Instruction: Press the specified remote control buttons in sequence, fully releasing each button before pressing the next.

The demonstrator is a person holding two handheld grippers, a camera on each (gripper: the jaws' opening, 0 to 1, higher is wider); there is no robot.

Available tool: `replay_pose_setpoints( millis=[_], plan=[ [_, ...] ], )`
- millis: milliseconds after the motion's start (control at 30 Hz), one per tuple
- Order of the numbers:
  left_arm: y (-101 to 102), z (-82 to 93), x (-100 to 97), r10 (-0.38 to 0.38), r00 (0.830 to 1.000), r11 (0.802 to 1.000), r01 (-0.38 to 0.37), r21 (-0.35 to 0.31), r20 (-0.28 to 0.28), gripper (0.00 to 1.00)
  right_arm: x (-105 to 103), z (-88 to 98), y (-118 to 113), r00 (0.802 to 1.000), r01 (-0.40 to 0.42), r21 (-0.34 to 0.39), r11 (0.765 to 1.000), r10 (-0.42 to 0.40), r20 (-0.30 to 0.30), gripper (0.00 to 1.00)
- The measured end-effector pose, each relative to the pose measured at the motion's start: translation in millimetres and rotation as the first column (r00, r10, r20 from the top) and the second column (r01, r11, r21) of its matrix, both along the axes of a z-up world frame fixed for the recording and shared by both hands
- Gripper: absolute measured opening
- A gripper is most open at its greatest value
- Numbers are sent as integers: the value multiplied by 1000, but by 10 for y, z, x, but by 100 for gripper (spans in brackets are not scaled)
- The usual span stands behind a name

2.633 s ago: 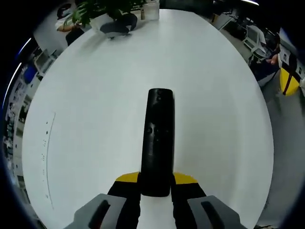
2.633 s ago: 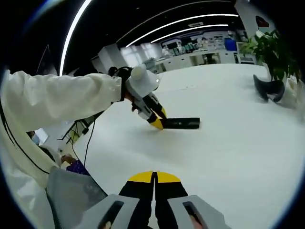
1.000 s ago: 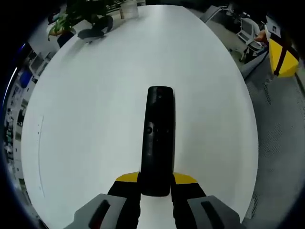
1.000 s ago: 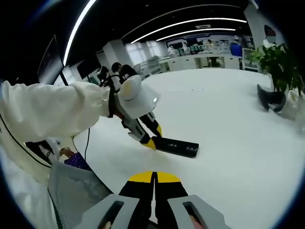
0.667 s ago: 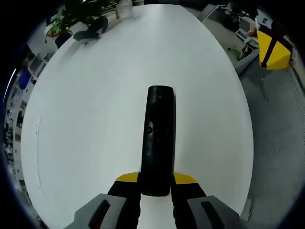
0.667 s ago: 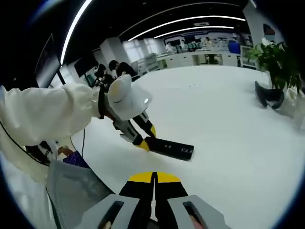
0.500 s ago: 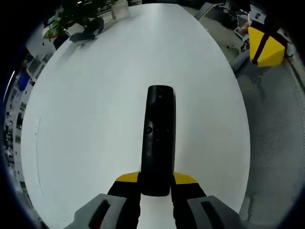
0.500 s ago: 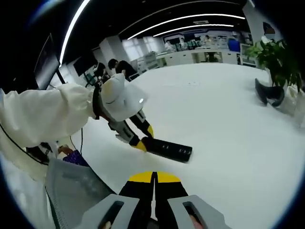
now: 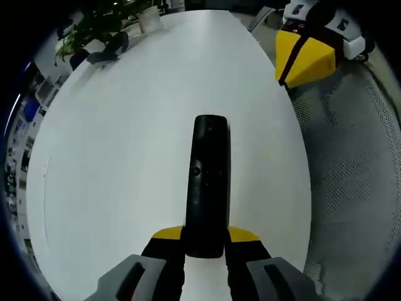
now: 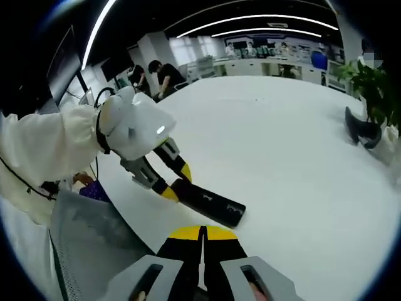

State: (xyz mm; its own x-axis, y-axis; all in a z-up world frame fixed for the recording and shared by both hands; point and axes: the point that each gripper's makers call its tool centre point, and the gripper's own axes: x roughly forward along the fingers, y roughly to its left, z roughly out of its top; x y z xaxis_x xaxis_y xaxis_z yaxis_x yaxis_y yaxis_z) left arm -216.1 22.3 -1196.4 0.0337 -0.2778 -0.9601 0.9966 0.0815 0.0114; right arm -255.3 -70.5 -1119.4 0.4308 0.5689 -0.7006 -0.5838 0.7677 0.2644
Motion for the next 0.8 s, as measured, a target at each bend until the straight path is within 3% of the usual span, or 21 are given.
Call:
replay_pose_setpoints(
  millis=[233,500,600,800],
  plan=[
    [-9,1,-128,-17,1000,1000,17,5,-3,22,-4,-128,-4,998,-36,-17,999,35,-45,0],
    [-7,1,-325,-25,1000,1000,25,-9,-5,22,40,-334,-34,993,-91,-105,990,83,-78,0],
    [-9,-2,-388,-18,1000,1000,18,-16,-3,22,5,-413,-19,987,-108,-100,989,94,-134,0],
    [-11,-3,-493,-15,1000,1000,15,-21,-8,22,-37,-519,-9,978,-132,-120,984,110,-177,0]
  ],
)
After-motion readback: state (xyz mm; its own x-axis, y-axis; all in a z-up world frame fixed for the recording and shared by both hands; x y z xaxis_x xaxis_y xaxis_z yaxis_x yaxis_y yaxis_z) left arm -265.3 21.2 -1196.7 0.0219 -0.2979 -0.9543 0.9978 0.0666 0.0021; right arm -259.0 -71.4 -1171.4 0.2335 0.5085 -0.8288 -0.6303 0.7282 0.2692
